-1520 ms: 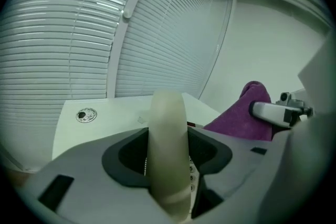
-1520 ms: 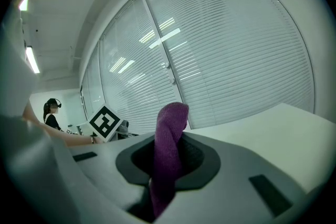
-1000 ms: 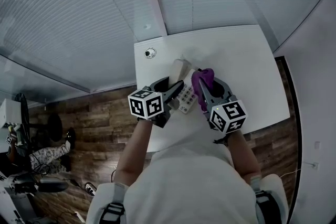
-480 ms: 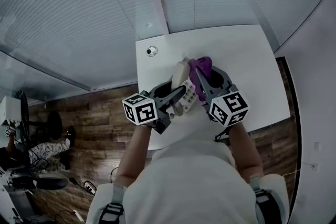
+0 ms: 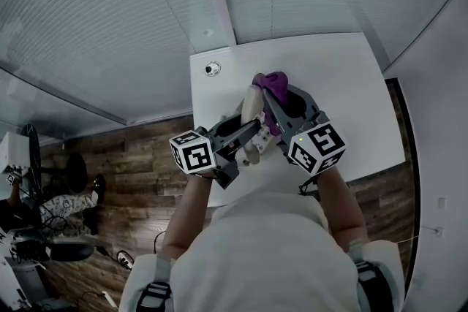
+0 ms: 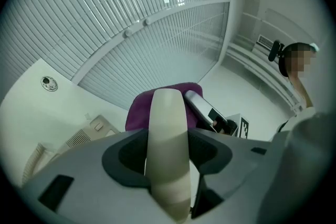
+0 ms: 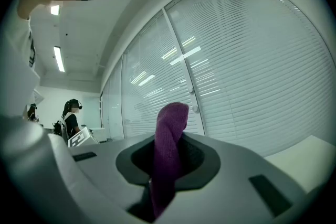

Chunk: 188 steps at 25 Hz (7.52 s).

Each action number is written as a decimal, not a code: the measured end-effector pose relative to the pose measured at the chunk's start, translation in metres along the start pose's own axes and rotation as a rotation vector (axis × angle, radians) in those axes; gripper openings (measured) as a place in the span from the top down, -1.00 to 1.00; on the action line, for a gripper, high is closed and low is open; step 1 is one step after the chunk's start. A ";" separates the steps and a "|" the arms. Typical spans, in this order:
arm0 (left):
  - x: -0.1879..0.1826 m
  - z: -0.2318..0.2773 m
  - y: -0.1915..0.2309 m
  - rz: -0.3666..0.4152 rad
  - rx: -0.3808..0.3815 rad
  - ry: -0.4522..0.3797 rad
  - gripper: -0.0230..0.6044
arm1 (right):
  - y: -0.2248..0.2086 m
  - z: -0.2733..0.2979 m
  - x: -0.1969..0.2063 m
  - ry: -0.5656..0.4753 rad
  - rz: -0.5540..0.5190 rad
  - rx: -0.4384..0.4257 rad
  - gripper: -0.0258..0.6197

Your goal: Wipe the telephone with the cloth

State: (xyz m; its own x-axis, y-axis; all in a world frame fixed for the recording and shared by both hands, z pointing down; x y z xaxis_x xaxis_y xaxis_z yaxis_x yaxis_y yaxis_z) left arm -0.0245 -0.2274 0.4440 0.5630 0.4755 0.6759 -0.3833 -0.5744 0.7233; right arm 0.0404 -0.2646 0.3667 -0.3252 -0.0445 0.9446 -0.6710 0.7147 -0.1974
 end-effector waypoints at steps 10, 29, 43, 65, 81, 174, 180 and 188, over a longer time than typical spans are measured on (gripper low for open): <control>-0.008 0.000 -0.004 -0.039 0.009 -0.033 0.19 | 0.008 0.000 -0.002 -0.023 0.040 -0.012 0.73; -0.039 0.002 0.011 -0.115 0.021 -0.129 0.19 | 0.021 0.007 0.023 0.032 0.085 -0.073 0.73; -0.047 0.004 0.002 -0.118 0.047 -0.146 0.19 | 0.028 0.000 0.036 0.075 0.118 -0.111 0.73; -0.049 0.006 -0.002 -0.142 0.068 -0.156 0.19 | 0.049 -0.005 0.054 0.148 0.164 -0.198 0.73; -0.061 0.003 -0.004 -0.107 0.047 -0.206 0.19 | 0.063 -0.028 0.056 0.194 0.144 -0.276 0.73; 0.043 0.045 0.157 0.622 -0.378 0.470 0.19 | 0.009 -0.088 0.093 0.322 0.159 -0.027 0.73; 0.047 0.049 0.159 0.657 -0.369 0.481 0.18 | 0.007 -0.088 0.096 0.329 0.163 -0.022 0.73; 0.050 0.048 0.157 0.641 -0.367 0.478 0.18 | 0.007 -0.086 0.096 0.325 0.168 -0.017 0.73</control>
State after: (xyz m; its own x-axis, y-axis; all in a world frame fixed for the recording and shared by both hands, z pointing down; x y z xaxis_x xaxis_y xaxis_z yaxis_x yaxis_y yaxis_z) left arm -0.0213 -0.3256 0.5845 -0.1767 0.4105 0.8946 -0.7778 -0.6152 0.1287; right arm 0.0619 -0.2035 0.4781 -0.1996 0.2966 0.9339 -0.6139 0.7051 -0.3551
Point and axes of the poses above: the fingertips, and each gripper's own axes: z forward along the fingers, y to its left, x out of its underside, the point moved 2 cm from there along -z, backward along the fingers, and after that the axes turned 15 degrees about -y, right-handed, at the moved point
